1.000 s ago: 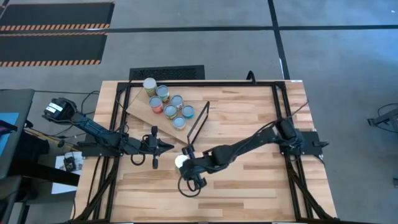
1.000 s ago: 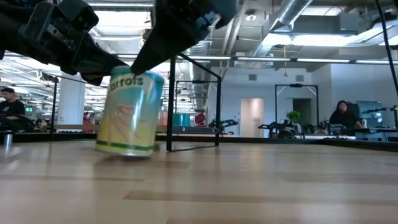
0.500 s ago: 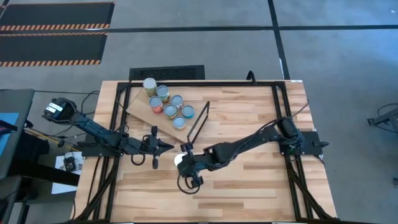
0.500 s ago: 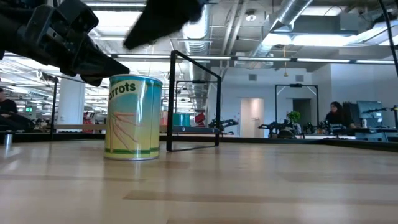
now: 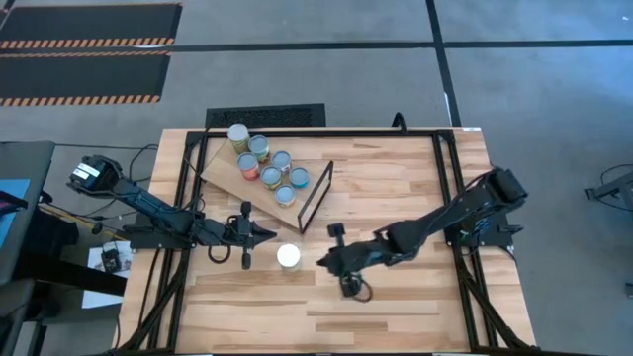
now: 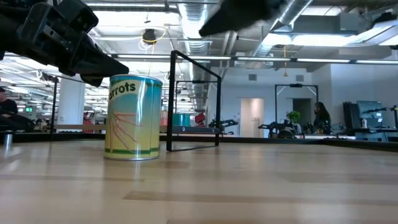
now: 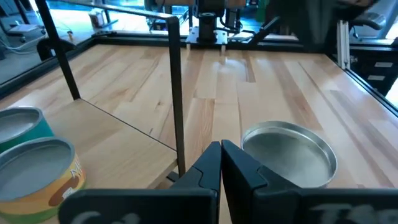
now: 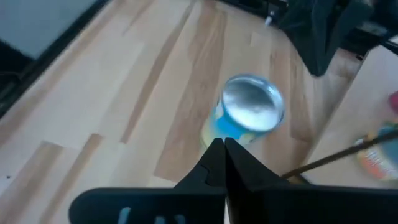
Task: Pick and place cans onto a shelf
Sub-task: Put the canned carrots on the shelf
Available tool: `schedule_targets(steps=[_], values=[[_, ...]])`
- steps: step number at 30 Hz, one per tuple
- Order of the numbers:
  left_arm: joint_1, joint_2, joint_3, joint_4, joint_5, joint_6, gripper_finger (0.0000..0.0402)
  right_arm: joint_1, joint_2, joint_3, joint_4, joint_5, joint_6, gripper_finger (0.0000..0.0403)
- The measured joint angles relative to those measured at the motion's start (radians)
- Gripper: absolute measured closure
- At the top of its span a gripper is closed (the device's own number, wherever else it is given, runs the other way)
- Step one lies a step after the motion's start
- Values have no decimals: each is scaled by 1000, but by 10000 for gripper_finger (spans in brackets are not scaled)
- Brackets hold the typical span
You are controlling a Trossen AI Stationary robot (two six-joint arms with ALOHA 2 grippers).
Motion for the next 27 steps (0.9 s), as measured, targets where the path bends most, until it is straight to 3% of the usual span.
schedule_targets(steps=[6, 13, 18, 27], values=[[-50, -46, 92, -169, -7, 21, 401, -33, -132, -332, 390, 11, 43, 394], [-156, -70, 384, -720, -43, -29, 401, -132, -286, -546, 454, 35, 119, 398], [-225, 73, 601, -973, -47, -102, 381, -155, -355, -637, 520, 58, 95, 398], [-240, 390, 912, -1298, -108, -178, 301, -185, -353, -781, 710, 80, 92, 395]])
